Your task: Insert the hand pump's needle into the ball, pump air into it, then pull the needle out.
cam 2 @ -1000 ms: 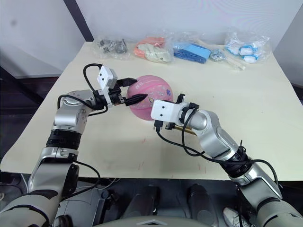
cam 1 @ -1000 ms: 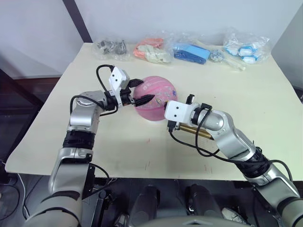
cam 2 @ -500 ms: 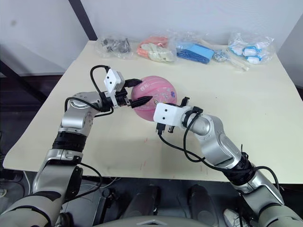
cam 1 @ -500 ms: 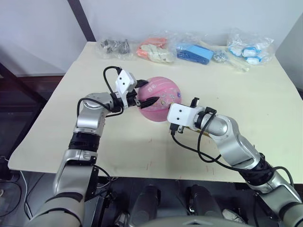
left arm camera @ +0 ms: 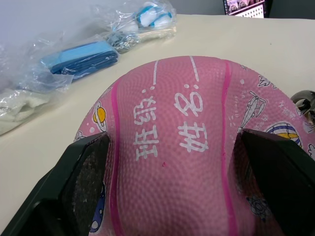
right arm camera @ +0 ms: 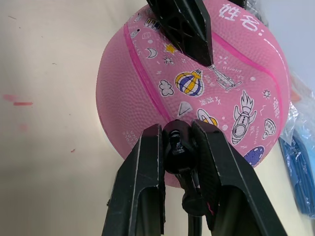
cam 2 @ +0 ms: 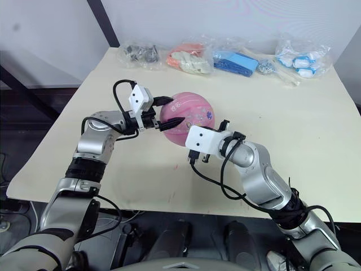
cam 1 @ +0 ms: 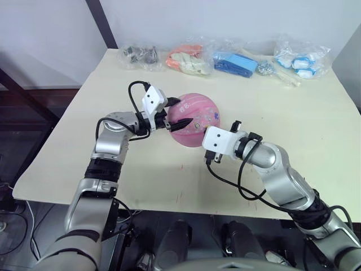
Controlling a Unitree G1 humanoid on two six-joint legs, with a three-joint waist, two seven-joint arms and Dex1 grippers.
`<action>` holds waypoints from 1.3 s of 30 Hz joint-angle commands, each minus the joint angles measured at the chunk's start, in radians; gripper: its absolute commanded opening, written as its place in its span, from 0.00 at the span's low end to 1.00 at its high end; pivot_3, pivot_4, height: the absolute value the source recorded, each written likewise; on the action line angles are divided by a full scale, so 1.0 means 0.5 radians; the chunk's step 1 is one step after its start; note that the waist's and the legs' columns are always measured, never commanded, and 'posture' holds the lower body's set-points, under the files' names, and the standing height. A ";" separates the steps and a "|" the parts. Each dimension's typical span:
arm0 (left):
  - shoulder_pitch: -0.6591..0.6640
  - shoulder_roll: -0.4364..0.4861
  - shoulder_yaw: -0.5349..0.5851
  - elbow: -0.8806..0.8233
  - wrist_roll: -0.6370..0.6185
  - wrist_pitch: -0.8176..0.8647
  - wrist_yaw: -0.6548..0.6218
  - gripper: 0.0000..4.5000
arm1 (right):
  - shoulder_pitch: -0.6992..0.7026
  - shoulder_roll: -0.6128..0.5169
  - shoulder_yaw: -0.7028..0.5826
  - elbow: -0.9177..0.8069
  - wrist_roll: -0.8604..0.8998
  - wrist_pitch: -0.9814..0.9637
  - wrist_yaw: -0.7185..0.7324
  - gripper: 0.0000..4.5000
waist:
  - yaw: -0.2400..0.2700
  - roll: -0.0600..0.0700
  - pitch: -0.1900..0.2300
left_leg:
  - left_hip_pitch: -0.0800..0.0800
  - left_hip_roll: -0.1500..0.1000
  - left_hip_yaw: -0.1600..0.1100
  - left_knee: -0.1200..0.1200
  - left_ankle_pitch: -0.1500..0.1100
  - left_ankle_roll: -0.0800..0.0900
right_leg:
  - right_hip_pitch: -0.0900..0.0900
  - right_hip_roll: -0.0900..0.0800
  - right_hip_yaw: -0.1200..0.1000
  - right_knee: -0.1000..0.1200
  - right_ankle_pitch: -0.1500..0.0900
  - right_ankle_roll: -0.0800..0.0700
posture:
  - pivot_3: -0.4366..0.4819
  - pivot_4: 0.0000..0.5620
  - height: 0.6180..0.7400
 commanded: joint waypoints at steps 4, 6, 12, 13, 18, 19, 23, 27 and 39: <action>0.037 0.042 0.008 0.227 0.167 0.039 0.209 1.00 | 0.039 -0.023 -0.059 -0.249 0.082 0.047 0.078 0.08 | 0.000 0.000 0.000 | 0.000 0.000 -0.001 0.000 0.000 0.000 | 0.000 0.000 -0.001 0.000 0.000 0.000 | 0.48 0.27 1.00; 0.030 0.044 0.005 0.245 0.172 0.023 0.217 1.00 | 0.042 -0.028 -0.062 -0.266 0.091 0.063 0.078 0.08 | -0.001 0.000 0.000 | 0.000 0.000 -0.001 0.000 0.000 0.000 | 0.000 0.000 -0.001 0.000 0.000 0.000 | 0.48 0.27 1.00; 0.012 0.052 -0.008 0.303 0.206 -0.035 0.246 1.00 | 0.046 -0.043 -0.074 -0.293 0.122 0.092 0.078 0.08 | -0.001 0.000 0.000 | 0.000 0.000 -0.001 0.000 0.000 0.000 | 0.000 0.000 -0.001 0.000 0.000 0.000 | 0.48 0.27 1.00; 0.010 0.055 -0.014 0.311 0.213 -0.048 0.250 1.00 | 0.047 -0.046 -0.075 -0.298 0.128 0.095 0.079 0.08 | -0.001 0.000 0.000 | 0.000 0.000 -0.001 0.000 0.000 0.000 | 0.000 0.000 -0.001 0.000 0.000 0.000 | 0.48 0.27 1.00; 0.004 0.065 -0.042 0.351 0.242 -0.117 0.261 1.00 | 0.043 -0.059 -0.071 -0.306 0.144 0.106 0.079 0.08 | -0.001 0.000 0.000 | 0.000 0.000 -0.001 0.000 0.000 0.000 | 0.000 0.000 -0.001 0.000 0.000 0.000 | 0.48 0.27 1.00; 0.004 0.066 -0.045 0.357 0.241 -0.123 0.263 1.00 | 0.043 -0.062 -0.071 -0.309 0.147 0.109 0.079 0.08 | -0.001 0.000 0.000 | 0.000 0.000 -0.001 0.000 0.000 0.000 | 0.000 0.000 -0.001 0.000 0.000 0.000 | 0.48 0.27 1.00; 0.009 0.071 -0.061 0.372 0.248 -0.152 0.272 1.00 | 0.041 -0.075 -0.067 -0.322 0.157 0.123 0.083 0.08 | 0.000 0.000 0.000 | 0.000 0.000 -0.001 0.000 0.000 0.000 | 0.001 0.000 -0.001 0.000 0.000 0.000 | 0.48 0.27 1.00; 0.009 0.075 -0.074 0.384 0.257 -0.168 0.277 1.00 | 0.038 -0.088 -0.065 -0.331 0.171 0.135 0.084 0.08 | -0.001 0.000 0.000 | 0.000 0.000 -0.001 0.000 0.000 0.000 | 0.001 0.000 -0.001 0.000 0.000 0.000 | 0.48 0.27 1.00; 0.002 0.089 -0.115 0.442 0.315 -0.240 0.334 1.00 | 0.023 -0.129 -0.065 -0.386 0.205 0.205 0.096 0.08 | 0.000 0.000 0.000 | 0.000 -0.001 -0.002 0.000 0.000 0.000 | 0.002 -0.001 -0.002 -0.001 0.000 0.000 | 0.48 0.27 1.00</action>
